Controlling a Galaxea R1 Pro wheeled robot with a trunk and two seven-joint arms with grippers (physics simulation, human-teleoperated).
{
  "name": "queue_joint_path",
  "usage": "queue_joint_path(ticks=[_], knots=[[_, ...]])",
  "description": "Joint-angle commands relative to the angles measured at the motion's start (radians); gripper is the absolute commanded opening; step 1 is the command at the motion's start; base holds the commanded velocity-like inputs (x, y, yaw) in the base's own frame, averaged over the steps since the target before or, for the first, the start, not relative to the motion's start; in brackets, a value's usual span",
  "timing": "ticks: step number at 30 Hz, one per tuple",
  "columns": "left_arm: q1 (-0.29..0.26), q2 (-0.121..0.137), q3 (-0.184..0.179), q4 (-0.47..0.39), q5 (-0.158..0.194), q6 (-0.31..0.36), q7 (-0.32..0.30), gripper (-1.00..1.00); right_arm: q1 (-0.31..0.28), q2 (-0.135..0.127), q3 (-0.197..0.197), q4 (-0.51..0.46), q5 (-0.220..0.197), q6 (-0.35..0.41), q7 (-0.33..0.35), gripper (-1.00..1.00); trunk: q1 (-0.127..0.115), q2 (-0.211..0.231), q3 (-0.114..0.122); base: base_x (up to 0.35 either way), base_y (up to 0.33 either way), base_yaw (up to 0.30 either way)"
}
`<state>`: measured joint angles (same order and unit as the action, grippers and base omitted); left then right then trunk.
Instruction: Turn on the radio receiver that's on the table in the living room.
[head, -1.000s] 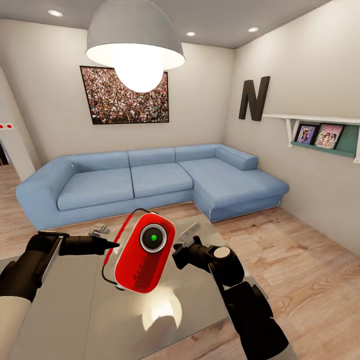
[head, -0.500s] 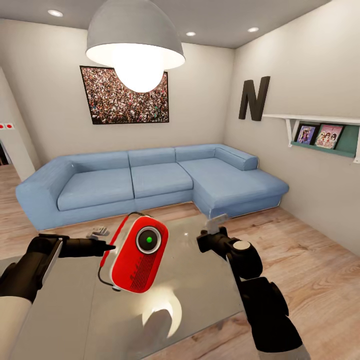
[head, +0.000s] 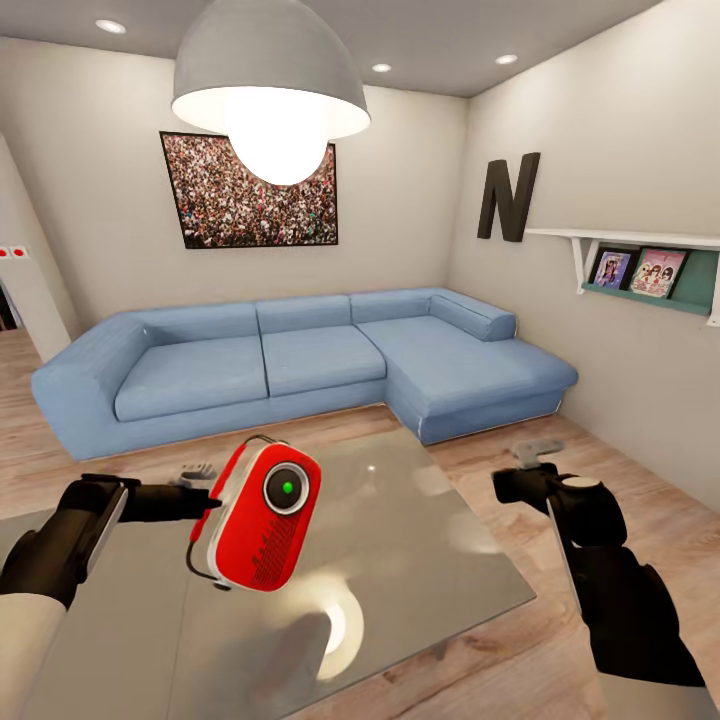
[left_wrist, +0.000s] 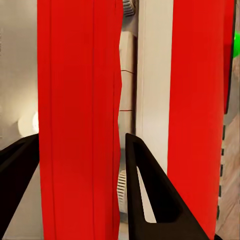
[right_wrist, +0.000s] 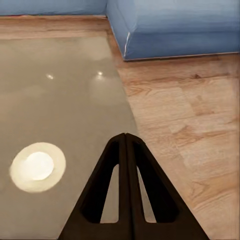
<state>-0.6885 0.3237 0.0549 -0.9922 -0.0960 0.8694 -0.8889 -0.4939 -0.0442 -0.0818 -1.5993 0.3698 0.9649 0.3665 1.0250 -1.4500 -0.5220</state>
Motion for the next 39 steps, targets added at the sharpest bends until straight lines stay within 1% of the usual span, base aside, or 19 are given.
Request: queue_joint_path(ticks=[1,7,9,12,13,14,15,18,19,21,24,25,28,29,32,39], knots=[[0.000,-0.001,0.001,-0.002,0.013,0.019,0.000,-1.00,0.000,-0.005,-0.003,0.000,-0.001,0.007,0.000,-1.00,0.000,0.000,0.000,0.000,0.000,0.000],[-0.001,0.000,0.000,-0.011,0.012,0.065,0.002,-1.00,0.000,-0.007,-0.005,0.007,-0.002,0.014,-0.001,-1.00,0.000,0.000,0.000,0.000,0.000,0.000],[-0.002,-0.001,0.000,-0.025,0.011,0.106,0.002,-1.00,0.000,-0.007,-0.006,0.010,-0.003,0.015,-0.001,-1.00,0.000,0.000,0.000,0.000,0.000,0.000],[-0.002,-0.022,-0.003,-0.025,0.006,0.119,0.003,-1.00,0.000,-0.004,-0.005,0.010,-0.003,0.016,-0.001,-1.00,0.000,0.000,0.000,0.000,0.000,0.000],[-0.002,-0.034,-0.005,-0.024,0.001,0.121,0.003,-1.00,0.000,-0.003,-0.005,0.010,-0.003,0.016,-0.001,-1.00,0.000,0.000,0.000,0.000,0.000,0.000],[-0.002,-0.048,-0.008,-0.022,-0.012,0.122,0.003,-1.00,0.000,-0.002,-0.006,0.010,-0.003,0.016,-0.001,-1.00,0.000,0.000,0.000,0.000,0.000,0.000],[-0.002,-0.055,-0.012,-0.021,-0.024,0.122,0.004,-1.00,0.000,-0.002,-0.005,0.010,-0.003,0.016,-0.001,-1.00,0.000,0.000,0.000,0.000,0.000,0.000],[-0.002,-0.071,-0.024,-0.018,-0.070,0.123,0.004,-1.00,0.000,-0.001,-0.004,0.011,-0.004,0.017,-0.001,-1.00,0.000,0.000,0.000,0.000,0.000,0.000],[-0.002,-0.074,-0.025,-0.017,-0.078,0.123,0.004,-1.00,0.000,0.000,-0.004,0.012,-0.004,0.017,-0.001,-1.00,0.000,0.000,0.000,0.000,0.000,0.000],[-0.002,-0.087,-0.028,-0.013,-0.116,0.124,0.004,-1.00,0.000,0.002,-0.004,0.013,-0.005,0.017,-0.001,-1.00,0.000,0.000,0.000,0.000,0.000,0.000],[-0.002,-0.091,-0.029,-0.013,-0.152,0.125,0.004,-1.00,0.000,0.003,-0.003,0.013,-0.005,0.017,-0.001,-1.00,0.000,0.000,0.000,0.000,0.000,0.000],[-0.003,-0.090,-0.028,-0.014,-0.178,0.125,0.005,-1.00,0.000,0.004,-0.003,0.014,-0.005,0.017,-0.001,-1.00,0.000,0.000,0.000,0.000,0.000,0.000],[-0.005,-0.089,-0.027,-0.016,-0.213,0.126,0.004,-1.00,0.000,0.004,-0.003,0.018,-0.005,0.017,0.000,-1.00,0.000,0.000,0.000,0.000,0.000,0.000],[-0.006,-0.089,-0.027,-0.018,-0.233,0.127,0.004,-1.00,0.000,0.004,-0.003,0.022,-0.005,0.017,0.000,-1.00,0.000,0.000,0.000,0.000,0.000,0.000],[-0.006,-0.088,-0.026,-0.020,-0.239,0.128,0.004,-1.00,0.000,0.004,-0.003,0.026,-0.005,0.017,0.000,-1.00,0.000,0.000,0.000,0.000,0.000,0.000],[-0.006,-0.086,-0.024,-0.020,-0.241,0.128,0.004,-1.00,0.000,0.004,-0.003,0.045,-0.008,0.014,0.003,-1.00,0.000,0.000,0.000,0.000,0.000,0.000]])
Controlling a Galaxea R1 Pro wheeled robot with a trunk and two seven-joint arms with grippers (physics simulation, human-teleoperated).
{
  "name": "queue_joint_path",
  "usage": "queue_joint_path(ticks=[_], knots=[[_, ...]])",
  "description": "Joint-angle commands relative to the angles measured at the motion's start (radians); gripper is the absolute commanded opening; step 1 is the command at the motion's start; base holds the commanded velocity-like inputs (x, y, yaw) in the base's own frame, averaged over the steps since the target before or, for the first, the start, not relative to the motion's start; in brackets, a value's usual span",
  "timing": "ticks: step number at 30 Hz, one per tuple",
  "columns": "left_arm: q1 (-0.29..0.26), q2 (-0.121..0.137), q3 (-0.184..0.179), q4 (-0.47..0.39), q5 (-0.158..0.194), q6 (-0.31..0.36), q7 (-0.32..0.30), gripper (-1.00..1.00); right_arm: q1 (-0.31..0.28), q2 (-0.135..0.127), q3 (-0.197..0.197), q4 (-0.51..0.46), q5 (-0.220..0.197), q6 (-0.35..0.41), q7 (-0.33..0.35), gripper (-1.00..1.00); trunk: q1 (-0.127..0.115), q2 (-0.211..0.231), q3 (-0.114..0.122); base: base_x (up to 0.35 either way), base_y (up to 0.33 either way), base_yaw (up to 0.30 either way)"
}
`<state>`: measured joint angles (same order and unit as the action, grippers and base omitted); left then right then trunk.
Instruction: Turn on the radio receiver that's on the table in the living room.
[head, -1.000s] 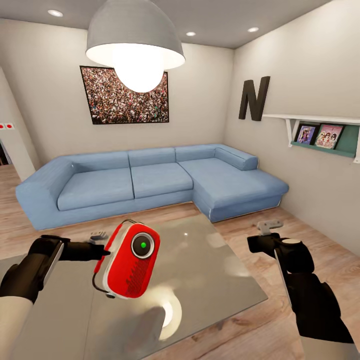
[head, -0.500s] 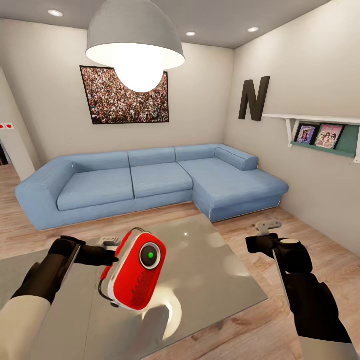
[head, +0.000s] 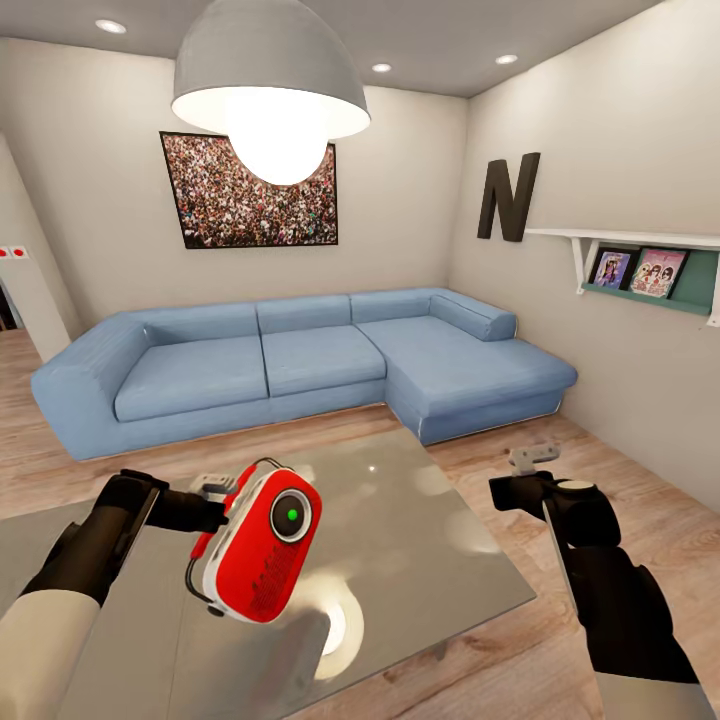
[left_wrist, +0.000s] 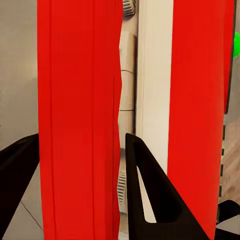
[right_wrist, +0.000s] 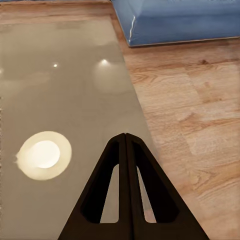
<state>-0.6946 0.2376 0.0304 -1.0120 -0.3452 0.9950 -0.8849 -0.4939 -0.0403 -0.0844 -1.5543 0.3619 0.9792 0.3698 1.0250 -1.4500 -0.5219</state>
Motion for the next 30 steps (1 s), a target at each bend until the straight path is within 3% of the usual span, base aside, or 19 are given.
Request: queue_joint_path(ticks=[1,20,22,30], knots=[[0.000,0.000,0.000,0.001,0.008,0.002,0.000,-1.00,0.000,0.000,0.000,-0.001,-0.002,0.000,0.001,-1.00,0.000,0.000,0.000,0.000,0.000,0.000],[0.000,0.035,0.003,0.000,0.002,0.002,0.001,-1.00,0.000,0.000,0.001,-0.010,-0.017,-0.005,0.003,-1.00,0.000,0.000,0.000,0.000,0.000,0.000],[-0.001,0.036,0.003,-0.006,-0.016,0.002,0.003,-1.00,0.000,0.000,0.002,-0.010,-0.017,-0.004,0.003,-1.00,0.000,0.000,0.000,0.000,0.000,0.000],[-0.002,0.037,0.003,-0.027,-0.146,0.008,0.026,-1.00,0.000,0.000,0.004,-0.006,-0.017,-0.002,0.003,-1.00,0.000,0.000,0.000,0.000,0.000,0.000]])
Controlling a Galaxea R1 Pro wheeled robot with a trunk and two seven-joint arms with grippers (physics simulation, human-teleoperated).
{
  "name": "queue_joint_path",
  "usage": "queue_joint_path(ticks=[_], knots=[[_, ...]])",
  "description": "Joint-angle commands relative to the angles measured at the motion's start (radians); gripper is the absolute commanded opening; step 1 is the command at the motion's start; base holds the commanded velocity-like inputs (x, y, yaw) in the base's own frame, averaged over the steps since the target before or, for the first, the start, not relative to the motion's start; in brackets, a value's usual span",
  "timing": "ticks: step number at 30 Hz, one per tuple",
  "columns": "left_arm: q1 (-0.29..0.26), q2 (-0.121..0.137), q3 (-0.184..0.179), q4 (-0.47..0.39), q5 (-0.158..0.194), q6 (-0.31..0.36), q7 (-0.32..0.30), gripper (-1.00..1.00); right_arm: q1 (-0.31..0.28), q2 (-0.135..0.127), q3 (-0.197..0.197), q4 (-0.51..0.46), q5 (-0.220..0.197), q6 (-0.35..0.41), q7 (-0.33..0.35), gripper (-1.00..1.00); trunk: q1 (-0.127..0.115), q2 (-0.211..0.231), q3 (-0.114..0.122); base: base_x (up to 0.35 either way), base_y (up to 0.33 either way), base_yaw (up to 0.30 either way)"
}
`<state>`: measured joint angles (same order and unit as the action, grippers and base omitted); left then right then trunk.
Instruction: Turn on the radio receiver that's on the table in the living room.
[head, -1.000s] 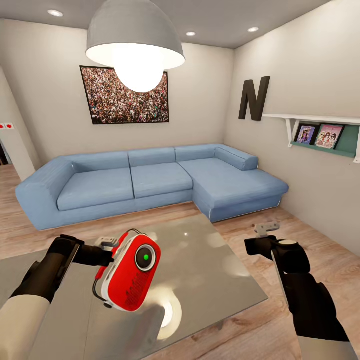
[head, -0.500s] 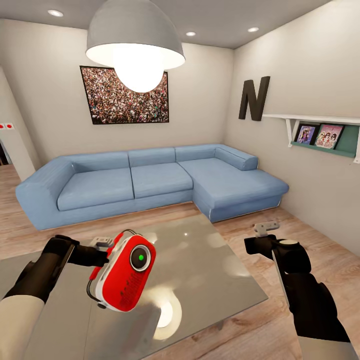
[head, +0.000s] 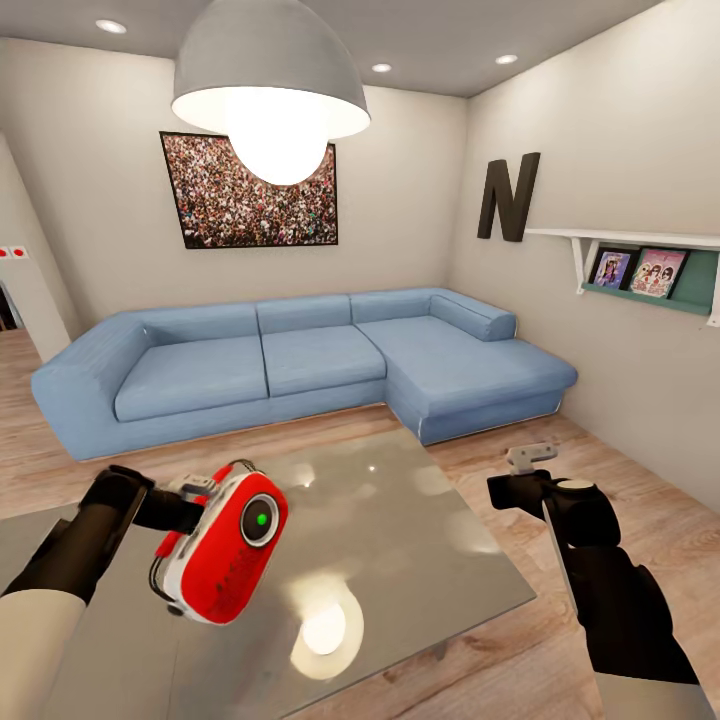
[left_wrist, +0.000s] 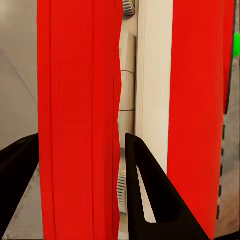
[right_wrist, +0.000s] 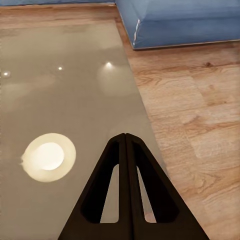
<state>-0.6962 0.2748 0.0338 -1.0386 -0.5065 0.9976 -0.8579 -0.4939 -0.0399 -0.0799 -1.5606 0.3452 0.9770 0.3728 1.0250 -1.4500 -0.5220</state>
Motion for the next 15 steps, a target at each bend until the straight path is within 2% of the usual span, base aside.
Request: queue_joint_path(ticks=[1,4,9,13,14,15], knots=[[0.000,0.000,0.000,0.001,-0.020,0.005,0.000,-1.00,0.000,0.000,0.001,0.000,0.000,0.000,0.000,-1.00,0.000,0.000,0.000,0.000,0.000,0.000],[0.000,0.000,0.001,0.001,-0.065,0.006,0.000,-1.00,0.000,0.000,0.001,0.001,-0.001,0.000,0.000,-1.00,0.000,0.000,0.000,0.000,0.000,0.000],[0.000,0.000,0.031,0.002,-0.095,0.005,0.000,-1.00,0.000,0.011,0.002,0.001,0.000,0.000,-0.001,-1.00,0.000,0.000,0.000,0.000,0.000,0.000],[-0.001,0.000,0.059,0.002,-0.171,0.004,0.000,-1.00,0.000,0.015,0.002,0.002,0.000,-0.001,-0.001,-1.00,0.000,0.000,0.000,0.000,0.000,0.000],[0.000,0.000,0.074,0.004,-0.217,0.005,-0.001,-1.00,0.000,0.015,0.002,0.002,0.000,-0.002,-0.001,-1.00,0.000,0.000,0.000,0.000,0.000,0.000],[-0.001,-0.002,0.088,0.005,-0.243,0.005,-0.001,-1.00,0.000,0.015,0.002,0.003,0.000,-0.002,-0.002,-1.00,0.000,0.000,0.000,0.000,0.000,0.000]])
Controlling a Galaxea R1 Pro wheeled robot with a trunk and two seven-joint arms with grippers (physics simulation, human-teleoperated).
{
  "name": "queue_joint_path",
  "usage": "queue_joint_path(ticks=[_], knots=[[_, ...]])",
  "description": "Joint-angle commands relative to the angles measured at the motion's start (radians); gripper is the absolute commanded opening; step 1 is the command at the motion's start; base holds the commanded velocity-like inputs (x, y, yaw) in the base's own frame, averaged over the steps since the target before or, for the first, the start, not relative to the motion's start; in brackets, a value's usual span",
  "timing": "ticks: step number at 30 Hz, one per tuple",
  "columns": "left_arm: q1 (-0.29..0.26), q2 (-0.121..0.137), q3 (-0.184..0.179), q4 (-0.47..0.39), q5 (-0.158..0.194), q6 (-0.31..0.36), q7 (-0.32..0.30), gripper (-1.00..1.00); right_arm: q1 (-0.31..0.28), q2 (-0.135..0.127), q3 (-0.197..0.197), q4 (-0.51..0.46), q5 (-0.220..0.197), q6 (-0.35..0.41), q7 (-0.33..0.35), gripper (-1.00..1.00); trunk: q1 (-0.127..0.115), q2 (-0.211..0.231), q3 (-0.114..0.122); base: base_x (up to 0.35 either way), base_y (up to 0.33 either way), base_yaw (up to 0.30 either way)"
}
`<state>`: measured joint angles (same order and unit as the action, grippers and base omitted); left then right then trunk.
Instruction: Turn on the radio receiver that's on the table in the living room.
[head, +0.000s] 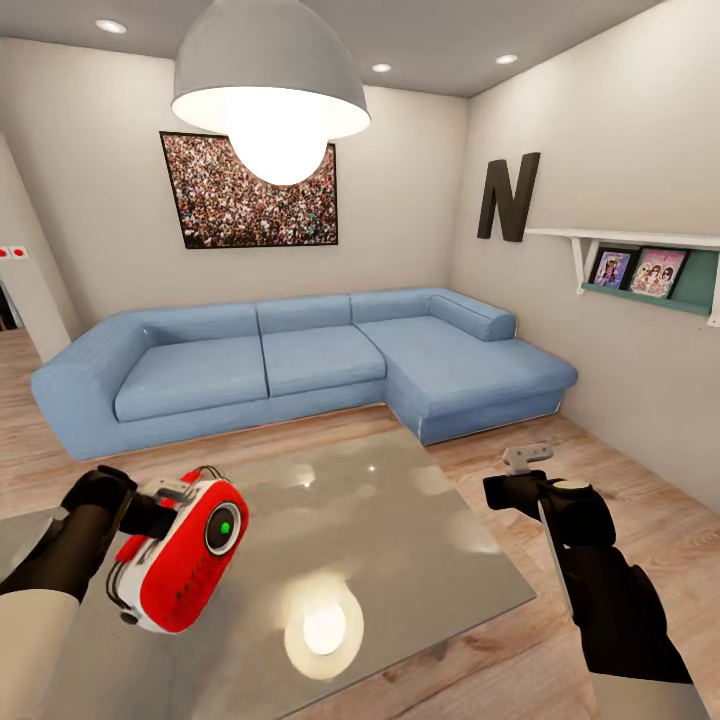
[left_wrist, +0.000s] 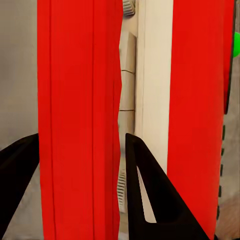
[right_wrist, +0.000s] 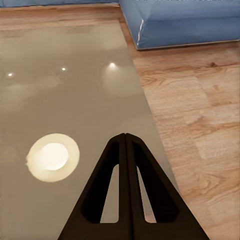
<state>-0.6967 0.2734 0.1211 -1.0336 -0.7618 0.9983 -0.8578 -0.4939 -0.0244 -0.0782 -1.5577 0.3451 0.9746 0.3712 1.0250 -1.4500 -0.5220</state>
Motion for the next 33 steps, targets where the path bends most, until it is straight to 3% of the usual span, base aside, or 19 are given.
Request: queue_joint_path(ticks=[1,4,7,9,11,15,17,19,20,22,23,24,28,32,33], knots=[[0.000,-0.001,0.012,0.001,-0.004,0.004,-0.001,-1.00,0.000,0.000,0.000,0.000,0.000,0.000,0.000,-1.00,0.000,0.000,0.000,0.000,0.000,0.000],[0.000,-0.002,0.030,0.004,-0.016,0.004,0.013,-1.00,0.000,0.001,0.001,0.000,0.000,0.000,0.000,-1.00,0.000,0.000,0.000,0.000,0.000,0.000],[0.000,-0.013,0.057,0.017,-0.020,0.004,0.129,-1.00,0.000,0.001,0.001,0.001,0.000,0.000,0.000,-1.00,0.000,0.000,0.000,0.000,0.000,0.000],[0.000,-0.045,0.094,0.024,-0.018,0.003,0.249,-1.00,0.000,0.001,0.001,0.001,0.000,-0.001,0.000,-1.00,0.000,0.000,0.000,0.000,0.000,0.000],[0.000,-0.071,0.144,0.025,-0.014,0.002,0.311,-1.00,0.000,0.001,0.000,0.001,0.000,-0.001,0.000,-1.00,0.000,0.000,0.000,0.000,0.000,0.000],[0.000,-0.126,0.165,0.005,-0.009,-0.001,0.332,-1.00,0.000,0.003,0.001,0.002,-0.001,0.001,0.000,-1.00,0.000,0.000,0.000,0.000,0.000,0.000],[0.000,-0.185,0.183,-0.029,-0.006,-0.002,0.336,-1.00,0.000,0.003,0.001,0.004,-0.001,0.001,0.000,-1.00,0.000,0.000,0.000,0.000,0.000,0.000],[0.000,-0.219,0.222,-0.033,0.000,-0.005,0.335,-1.00,0.000,0.003,0.001,0.004,-0.001,0.001,0.000,-1.00,0.000,0.000,0.000,0.000,0.000,0.000],[0.000,-0.244,0.238,-0.029,0.027,-0.022,0.335,-1.00,0.000,0.003,0.001,0.004,-0.001,0.000,0.000,-1.00,0.000,0.000,0.000,0.000,0.000,0.000],[0.000,-0.257,0.243,-0.019,0.061,-0.041,0.335,-1.00,0.000,0.003,0.001,0.005,-0.001,0.000,0.000,-1.00,0.000,0.000,0.000,0.000,0.000,0.000],[0.000,-0.272,0.247,-0.001,0.106,-0.060,0.336,-1.00,0.000,0.003,0.001,0.005,-0.001,0.000,0.000,-1.00,0.000,0.000,0.000,0.000,0.000,0.000],[0.000,-0.280,0.247,0.004,0.123,-0.066,0.336,-1.00,0.000,0.003,0.001,0.005,-0.001,0.000,0.001,-1.00,0.000,0.000,0.000,0.000,0.000,0.000],[0.000,-0.297,0.248,0.013,0.160,-0.075,0.336,-1.00,0.000,0.003,0.001,0.006,-0.001,0.000,0.001,-1.00,0.000,0.000,0.000,0.000,0.000,0.000],[0.000,-0.300,0.249,0.021,0.258,-0.078,0.336,-1.00,0.000,0.003,0.002,0.007,-0.001,-0.001,0.001,-1.00,0.000,0.000,0.000,0.000,0.000,0.000],[0.000,-0.299,0.249,0.025,0.269,-0.079,0.336,-1.00,0.000,0.003,0.002,0.007,-0.001,-0.001,0.002,-1.00,0.000,0.000,0.000,0.000,0.000,0.000]])
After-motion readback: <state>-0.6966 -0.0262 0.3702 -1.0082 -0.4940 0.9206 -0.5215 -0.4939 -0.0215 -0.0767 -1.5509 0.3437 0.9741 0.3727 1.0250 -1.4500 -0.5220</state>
